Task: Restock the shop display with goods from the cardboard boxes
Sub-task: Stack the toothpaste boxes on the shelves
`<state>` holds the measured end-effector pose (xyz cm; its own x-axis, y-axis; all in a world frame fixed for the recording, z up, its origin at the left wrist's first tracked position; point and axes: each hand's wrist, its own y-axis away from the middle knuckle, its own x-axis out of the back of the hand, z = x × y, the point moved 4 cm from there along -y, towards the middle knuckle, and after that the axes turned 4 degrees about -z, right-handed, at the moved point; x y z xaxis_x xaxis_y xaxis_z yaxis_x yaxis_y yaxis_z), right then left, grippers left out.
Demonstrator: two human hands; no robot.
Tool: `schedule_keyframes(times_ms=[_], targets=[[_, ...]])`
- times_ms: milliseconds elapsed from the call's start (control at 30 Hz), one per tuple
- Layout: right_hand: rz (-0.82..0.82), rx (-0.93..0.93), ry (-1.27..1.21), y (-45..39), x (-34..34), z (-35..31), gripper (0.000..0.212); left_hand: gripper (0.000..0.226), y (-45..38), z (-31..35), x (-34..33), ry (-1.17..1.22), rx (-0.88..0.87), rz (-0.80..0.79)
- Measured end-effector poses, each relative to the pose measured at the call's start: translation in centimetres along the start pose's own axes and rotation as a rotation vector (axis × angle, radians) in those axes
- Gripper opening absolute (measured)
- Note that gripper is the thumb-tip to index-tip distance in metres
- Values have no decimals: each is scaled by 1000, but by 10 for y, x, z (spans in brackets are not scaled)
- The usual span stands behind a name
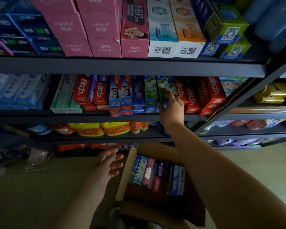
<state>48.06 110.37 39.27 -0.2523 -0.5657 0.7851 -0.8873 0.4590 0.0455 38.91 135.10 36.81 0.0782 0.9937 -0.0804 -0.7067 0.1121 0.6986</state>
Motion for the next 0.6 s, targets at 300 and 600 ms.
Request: schedule_keyframes(times_ms=[300, 600], targets=[[-39, 52, -73, -3, -1, 2, 56, 18, 5, -7, 3, -32, 37, 2], [87, -81, -289, 84, -3, 35, 44, 14, 8, -16, 9, -33, 83, 16]])
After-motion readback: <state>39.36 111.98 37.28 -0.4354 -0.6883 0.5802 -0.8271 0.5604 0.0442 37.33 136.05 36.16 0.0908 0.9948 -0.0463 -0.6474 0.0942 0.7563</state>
